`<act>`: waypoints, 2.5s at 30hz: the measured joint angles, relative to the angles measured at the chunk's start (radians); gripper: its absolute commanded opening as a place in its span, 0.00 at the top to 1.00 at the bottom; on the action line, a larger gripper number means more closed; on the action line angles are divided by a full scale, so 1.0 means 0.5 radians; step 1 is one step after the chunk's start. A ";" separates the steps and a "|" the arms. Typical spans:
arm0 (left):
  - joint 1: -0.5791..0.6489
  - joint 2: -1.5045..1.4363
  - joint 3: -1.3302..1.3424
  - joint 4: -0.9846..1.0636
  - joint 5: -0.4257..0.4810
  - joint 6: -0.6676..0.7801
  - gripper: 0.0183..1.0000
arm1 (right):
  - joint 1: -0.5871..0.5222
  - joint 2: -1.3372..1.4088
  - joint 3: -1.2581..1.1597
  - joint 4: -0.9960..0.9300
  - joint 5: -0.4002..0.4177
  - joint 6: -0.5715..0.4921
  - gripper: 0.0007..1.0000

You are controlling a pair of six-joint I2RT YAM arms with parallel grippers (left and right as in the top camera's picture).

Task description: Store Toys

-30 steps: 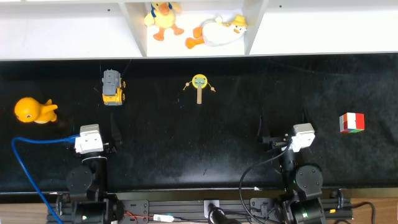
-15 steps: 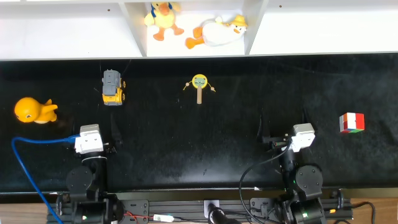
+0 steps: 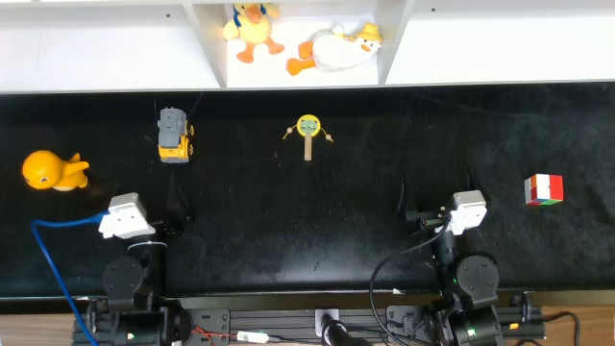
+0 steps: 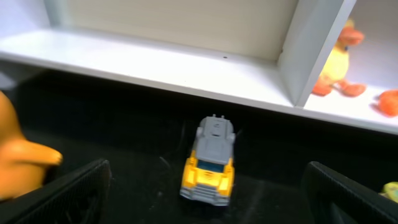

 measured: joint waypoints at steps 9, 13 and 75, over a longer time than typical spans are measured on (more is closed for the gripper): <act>0.000 0.000 -0.003 0.044 0.091 -0.240 0.00 | 0.000 0.000 0.000 0.000 0.000 0.000 0.00; 0.000 0.000 -0.007 0.193 0.226 -0.327 0.00 | 0.000 0.000 0.000 -0.001 0.000 0.000 0.00; 0.553 1.455 1.766 -1.579 -0.796 -0.175 0.01 | 0.000 0.000 0.000 -0.002 0.000 -0.002 0.01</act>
